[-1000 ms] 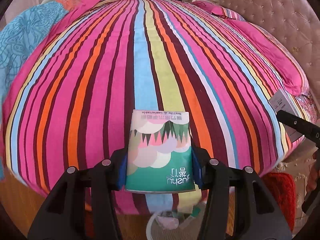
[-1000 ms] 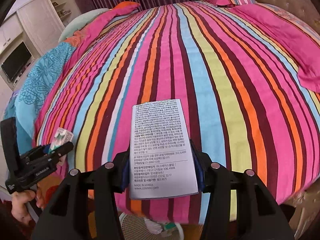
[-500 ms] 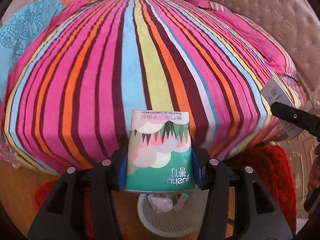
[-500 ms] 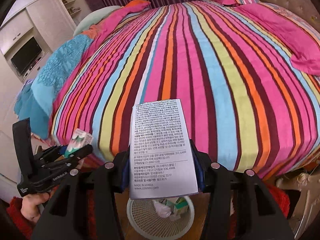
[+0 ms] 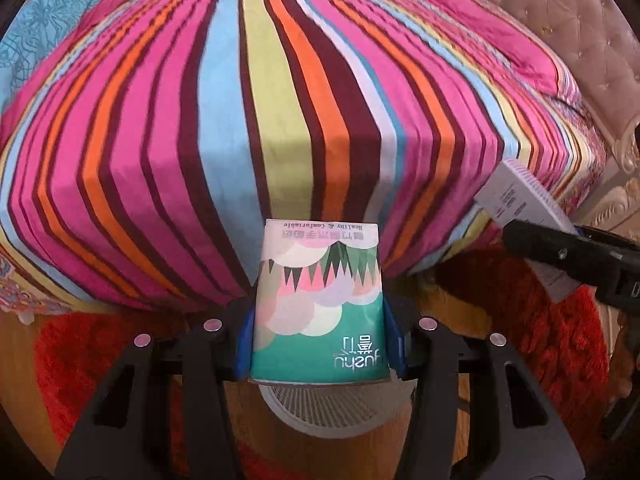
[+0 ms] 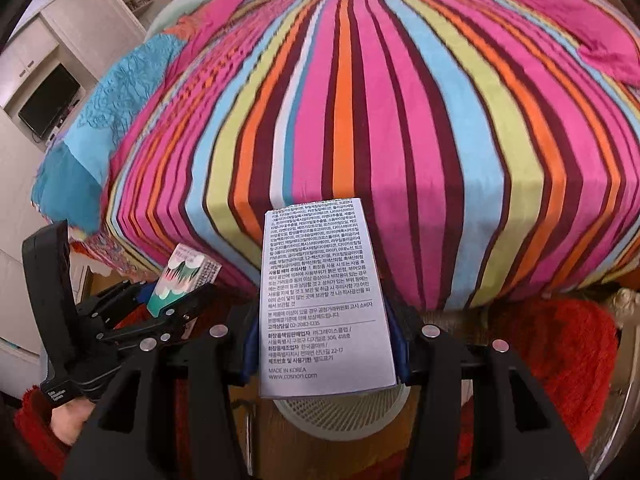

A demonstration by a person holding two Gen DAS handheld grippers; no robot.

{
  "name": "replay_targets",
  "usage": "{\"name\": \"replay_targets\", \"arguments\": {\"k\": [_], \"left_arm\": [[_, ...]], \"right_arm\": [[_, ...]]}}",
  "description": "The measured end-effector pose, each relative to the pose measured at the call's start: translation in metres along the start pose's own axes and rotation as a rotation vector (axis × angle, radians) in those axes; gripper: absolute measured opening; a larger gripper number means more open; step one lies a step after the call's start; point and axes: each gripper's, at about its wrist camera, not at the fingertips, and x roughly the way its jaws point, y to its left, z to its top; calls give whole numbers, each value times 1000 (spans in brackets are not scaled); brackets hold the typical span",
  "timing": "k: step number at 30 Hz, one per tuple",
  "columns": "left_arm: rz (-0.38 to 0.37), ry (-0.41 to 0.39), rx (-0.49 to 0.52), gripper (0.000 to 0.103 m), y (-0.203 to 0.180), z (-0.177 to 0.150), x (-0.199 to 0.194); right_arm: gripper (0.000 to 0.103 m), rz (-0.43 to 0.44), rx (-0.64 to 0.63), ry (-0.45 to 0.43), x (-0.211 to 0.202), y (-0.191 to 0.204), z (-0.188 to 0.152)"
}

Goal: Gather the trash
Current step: 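Carry the tissue box and white box down over the wastebasket with both tools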

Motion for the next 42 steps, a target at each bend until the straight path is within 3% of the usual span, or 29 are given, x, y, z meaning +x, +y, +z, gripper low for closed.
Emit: {"name": "replay_targets", "arguments": {"k": [18, 21, 30, 42], "left_arm": [[-29, 270, 23, 50, -5, -29, 66], [-29, 297, 16, 50, -5, -30, 73], [-51, 477, -45, 50, 3, -45, 116], [-61, 624, -101, 50, 9, -57, 155]], "right_arm": [[48, 80, 196, 338, 69, -31, -49], [48, 78, 214, 375, 78, -35, -53], [48, 72, 258, 476, 105, -37, -60], [48, 57, 377, 600, 139, -54, -73]]}}
